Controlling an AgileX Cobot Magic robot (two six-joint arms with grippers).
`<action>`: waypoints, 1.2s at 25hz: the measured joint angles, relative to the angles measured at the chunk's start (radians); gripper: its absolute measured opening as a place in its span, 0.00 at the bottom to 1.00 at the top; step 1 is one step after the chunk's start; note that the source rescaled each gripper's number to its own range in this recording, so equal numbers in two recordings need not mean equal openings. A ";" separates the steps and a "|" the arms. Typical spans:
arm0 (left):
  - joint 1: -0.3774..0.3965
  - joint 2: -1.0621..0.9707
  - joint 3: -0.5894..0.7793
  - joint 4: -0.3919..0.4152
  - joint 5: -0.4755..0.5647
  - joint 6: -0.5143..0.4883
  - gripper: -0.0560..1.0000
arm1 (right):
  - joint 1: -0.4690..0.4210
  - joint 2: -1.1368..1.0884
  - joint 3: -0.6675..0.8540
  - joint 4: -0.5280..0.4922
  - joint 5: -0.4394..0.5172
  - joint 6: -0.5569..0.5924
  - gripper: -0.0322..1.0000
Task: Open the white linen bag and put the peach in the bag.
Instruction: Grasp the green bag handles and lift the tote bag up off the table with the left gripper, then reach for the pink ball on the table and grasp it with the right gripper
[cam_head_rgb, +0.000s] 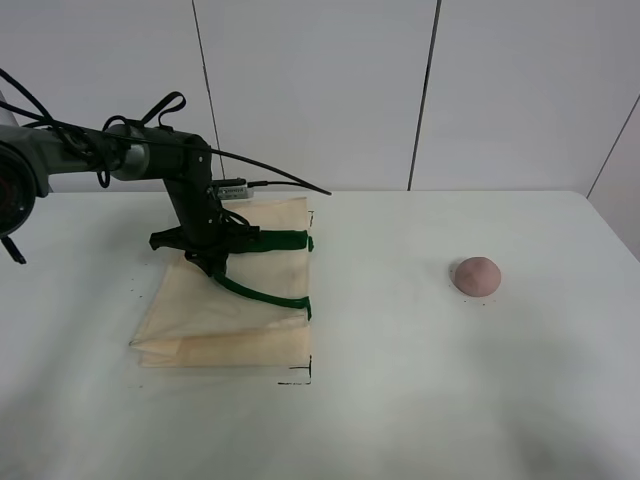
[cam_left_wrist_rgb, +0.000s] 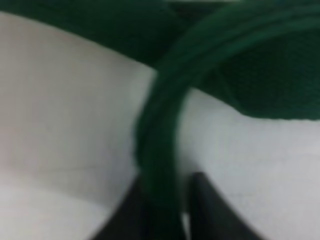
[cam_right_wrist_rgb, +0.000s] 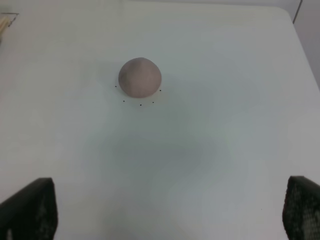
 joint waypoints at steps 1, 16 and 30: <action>0.000 0.000 0.000 0.003 0.002 -0.010 0.13 | 0.000 0.000 0.000 0.000 0.000 0.000 1.00; 0.000 -0.163 -0.451 0.012 0.362 0.161 0.05 | 0.000 0.000 0.000 0.000 0.000 0.000 1.00; 0.000 -0.374 -0.535 -0.052 0.364 0.239 0.05 | 0.000 0.015 0.000 0.001 0.000 0.000 1.00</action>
